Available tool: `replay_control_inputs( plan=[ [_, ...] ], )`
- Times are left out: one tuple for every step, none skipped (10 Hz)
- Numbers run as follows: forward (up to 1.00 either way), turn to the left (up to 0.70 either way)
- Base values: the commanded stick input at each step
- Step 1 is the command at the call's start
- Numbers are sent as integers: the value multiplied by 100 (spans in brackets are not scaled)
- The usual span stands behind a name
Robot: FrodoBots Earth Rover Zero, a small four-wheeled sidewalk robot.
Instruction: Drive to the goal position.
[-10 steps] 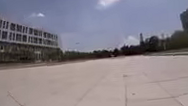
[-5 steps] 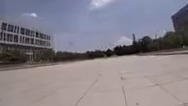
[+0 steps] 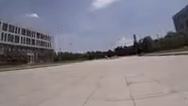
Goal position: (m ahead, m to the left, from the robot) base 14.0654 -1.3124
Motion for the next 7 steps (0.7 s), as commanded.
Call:
replay_control_inputs(
  plan=[
    [70,0],
    [70,-5],
    [70,-19],
    [70,-33],
    [70,-35],
    [70,0],
    [70,0]
  ],
)
